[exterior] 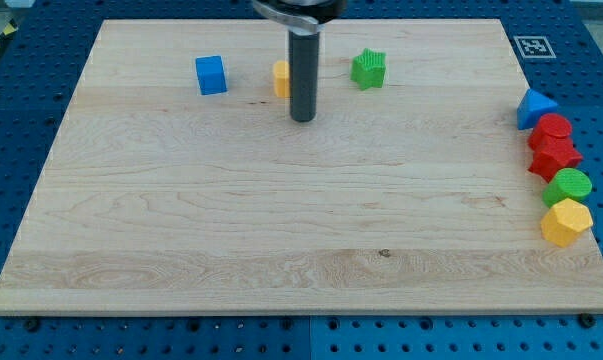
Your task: Move blue cube towards yellow heart
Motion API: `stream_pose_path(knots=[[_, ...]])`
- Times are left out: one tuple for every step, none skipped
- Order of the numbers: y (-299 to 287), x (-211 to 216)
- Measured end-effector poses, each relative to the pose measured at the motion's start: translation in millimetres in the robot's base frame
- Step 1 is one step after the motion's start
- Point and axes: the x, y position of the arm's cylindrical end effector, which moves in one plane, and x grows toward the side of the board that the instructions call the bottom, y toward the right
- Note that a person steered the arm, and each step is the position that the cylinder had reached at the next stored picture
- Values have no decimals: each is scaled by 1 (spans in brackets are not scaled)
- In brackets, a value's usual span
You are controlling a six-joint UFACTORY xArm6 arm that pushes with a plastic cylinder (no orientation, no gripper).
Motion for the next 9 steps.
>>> stream_pose_path(knots=[[-44, 5], [-92, 5], [-151, 4], [-206, -20], [-217, -30], [-217, -38], [-217, -68], [-209, -80], [-177, -81]])
